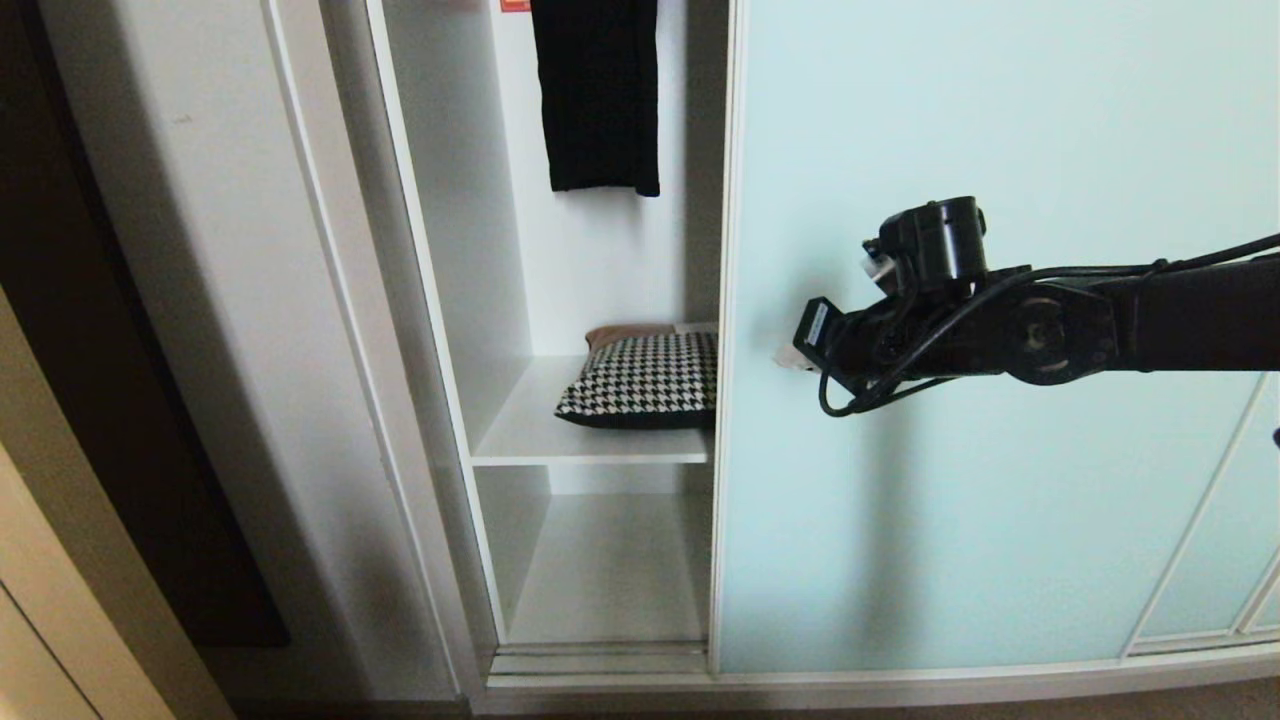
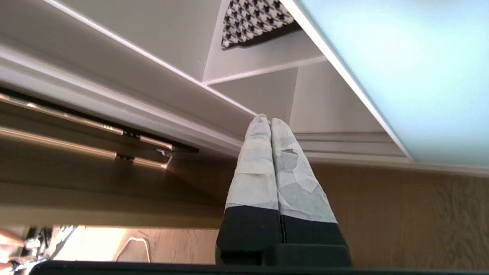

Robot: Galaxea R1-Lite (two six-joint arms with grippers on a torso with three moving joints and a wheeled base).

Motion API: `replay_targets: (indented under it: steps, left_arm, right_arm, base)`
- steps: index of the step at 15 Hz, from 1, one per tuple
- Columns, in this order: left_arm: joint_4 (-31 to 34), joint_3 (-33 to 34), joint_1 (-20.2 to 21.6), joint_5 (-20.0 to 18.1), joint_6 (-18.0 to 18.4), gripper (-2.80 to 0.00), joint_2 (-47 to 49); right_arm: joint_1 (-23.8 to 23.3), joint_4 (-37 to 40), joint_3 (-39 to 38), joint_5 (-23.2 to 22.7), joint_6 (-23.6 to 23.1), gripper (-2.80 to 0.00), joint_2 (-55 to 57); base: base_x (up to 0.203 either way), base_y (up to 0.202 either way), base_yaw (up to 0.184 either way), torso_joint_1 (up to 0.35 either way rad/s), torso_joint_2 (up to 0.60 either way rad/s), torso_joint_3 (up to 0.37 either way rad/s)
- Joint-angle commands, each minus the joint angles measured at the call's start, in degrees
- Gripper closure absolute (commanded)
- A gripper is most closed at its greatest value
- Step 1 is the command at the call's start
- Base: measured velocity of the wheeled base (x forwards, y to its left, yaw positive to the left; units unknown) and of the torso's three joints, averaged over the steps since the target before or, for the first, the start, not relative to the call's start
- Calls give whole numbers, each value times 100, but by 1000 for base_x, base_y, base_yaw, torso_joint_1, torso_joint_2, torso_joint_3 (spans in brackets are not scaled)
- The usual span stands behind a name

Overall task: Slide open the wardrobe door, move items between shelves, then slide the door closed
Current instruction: Close the door

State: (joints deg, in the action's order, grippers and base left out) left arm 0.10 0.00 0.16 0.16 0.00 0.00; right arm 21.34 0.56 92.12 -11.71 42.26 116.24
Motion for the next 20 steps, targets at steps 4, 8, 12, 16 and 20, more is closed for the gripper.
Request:
replay_targets:
  steps: [4,8,12,16,20]
  left_arm:
    - [-1,8,2,2,0,0,9]
    - [-1,7,2,2,0,0,9]
    - [-1,2,2,2,0,0,9]
    - [-1,0,2,2,0,0,9]
    - [-1,8,2,2,0,0,9]
  right_arm:
    - [289,-5,-862,-24,0,0,-1041]
    - [317,-3,-1328,-24,-8,0,-1508]
    - [739,-71,-1296,24,-202,0,-1096]
    - [873,-188,-514,215,-309,0,-185]
    - [897,-205,485,892,-296,0,721]
  base:
    - [0,0,0,0,0,0]
    - [0,0,0,0,0,0]
    - [0,0,0,0,0,0]
    - [0,0,0,0,0,0]
    - [0,0,0,0,0,0]
